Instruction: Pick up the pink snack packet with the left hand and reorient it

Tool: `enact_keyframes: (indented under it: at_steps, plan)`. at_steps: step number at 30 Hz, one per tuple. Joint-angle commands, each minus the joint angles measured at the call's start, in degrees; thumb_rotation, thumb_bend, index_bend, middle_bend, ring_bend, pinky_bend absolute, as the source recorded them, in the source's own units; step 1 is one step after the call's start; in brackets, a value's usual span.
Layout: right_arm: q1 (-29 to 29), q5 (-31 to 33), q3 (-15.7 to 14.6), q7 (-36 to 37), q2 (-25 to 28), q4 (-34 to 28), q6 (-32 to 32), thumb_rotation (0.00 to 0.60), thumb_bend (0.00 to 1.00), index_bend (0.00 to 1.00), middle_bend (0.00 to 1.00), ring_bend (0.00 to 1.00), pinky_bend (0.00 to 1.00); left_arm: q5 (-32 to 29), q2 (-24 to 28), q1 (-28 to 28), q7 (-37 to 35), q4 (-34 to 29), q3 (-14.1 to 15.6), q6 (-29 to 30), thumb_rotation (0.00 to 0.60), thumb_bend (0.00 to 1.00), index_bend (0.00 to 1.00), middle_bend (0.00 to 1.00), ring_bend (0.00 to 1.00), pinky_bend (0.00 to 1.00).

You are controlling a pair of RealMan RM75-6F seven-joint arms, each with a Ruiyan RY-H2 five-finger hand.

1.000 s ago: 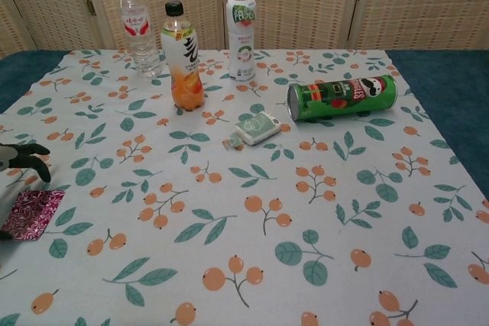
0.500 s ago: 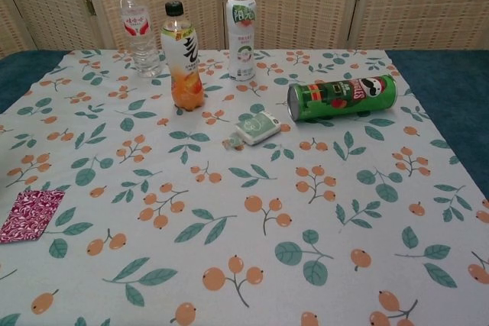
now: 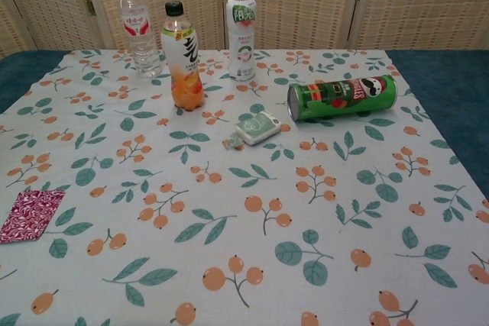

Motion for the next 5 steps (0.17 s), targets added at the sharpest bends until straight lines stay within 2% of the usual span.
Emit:
enact_keyframes:
  at_steps: [1, 5]
  plan:
    - [-0.48, -0.50, -0.22, -0.54, -0.08, 0.01, 1.05, 0.600, 0.33, 0.00, 0.00, 0.00, 0.00, 0.90, 1.37, 1.00, 1.61, -1.83, 1.76, -1.42, 0.600, 0.21, 0.23, 0.00, 0.00, 0.00]
    - [-0.61, -1.23, -0.01, -2.34, -1.10, 0.74, 2.46, 0.600, 0.33, 0.00, 0.00, 0.00, 0.00, 1.58, 1.68, 1.69, 2.87, -3.24, 1.80, -1.68, 0.600, 0.21, 0.23, 0.00, 0.00, 0.00]
